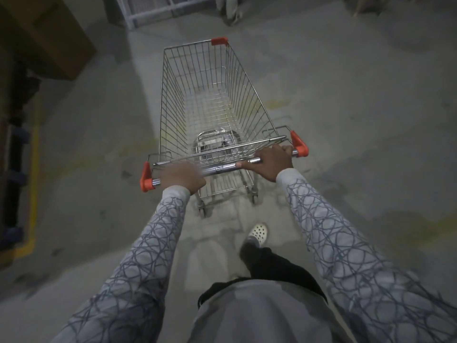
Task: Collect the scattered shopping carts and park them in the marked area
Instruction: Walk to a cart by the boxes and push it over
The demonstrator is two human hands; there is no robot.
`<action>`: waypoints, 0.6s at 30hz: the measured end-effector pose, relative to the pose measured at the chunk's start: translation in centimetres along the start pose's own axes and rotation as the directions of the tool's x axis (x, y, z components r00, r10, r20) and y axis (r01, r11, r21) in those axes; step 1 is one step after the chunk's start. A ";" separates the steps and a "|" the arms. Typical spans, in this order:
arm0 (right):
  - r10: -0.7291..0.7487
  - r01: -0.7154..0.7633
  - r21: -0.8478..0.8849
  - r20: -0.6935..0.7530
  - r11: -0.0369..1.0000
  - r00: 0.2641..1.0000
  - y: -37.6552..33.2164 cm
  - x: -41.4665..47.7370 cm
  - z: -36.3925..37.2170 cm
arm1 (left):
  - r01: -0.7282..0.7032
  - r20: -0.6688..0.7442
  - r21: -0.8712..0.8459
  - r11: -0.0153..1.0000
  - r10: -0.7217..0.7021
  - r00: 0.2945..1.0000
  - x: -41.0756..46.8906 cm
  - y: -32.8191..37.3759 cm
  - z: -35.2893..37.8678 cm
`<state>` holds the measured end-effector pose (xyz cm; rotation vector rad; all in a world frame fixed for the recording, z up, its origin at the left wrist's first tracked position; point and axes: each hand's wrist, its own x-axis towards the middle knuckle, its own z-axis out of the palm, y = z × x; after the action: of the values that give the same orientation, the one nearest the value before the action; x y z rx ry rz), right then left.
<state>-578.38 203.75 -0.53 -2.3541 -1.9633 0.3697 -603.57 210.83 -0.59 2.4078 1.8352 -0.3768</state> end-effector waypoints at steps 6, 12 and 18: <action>0.069 -0.069 -0.017 0.011 0.997 0.998 0.0 10.0 -1.3 | -0.024 -0.009 0.076 0.997 0.025 1.000 10.4 -0.7 -3.6; 0.106 -0.105 -0.018 0.100 0.994 0.989 -0.2 18.4 -3.0 | -0.106 0.041 0.142 0.984 0.101 0.994 20.8 -1.4 -6.7; 0.174 -0.173 -0.020 0.114 0.985 0.978 -1.0 26.0 -4.5 | -0.176 0.006 0.247 0.953 0.181 0.984 31.7 -2.1 -9.2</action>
<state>-574.15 229.83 0.22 -2.5741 -1.8117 0.5171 -596.46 243.10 0.54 2.7206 1.6442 -0.6021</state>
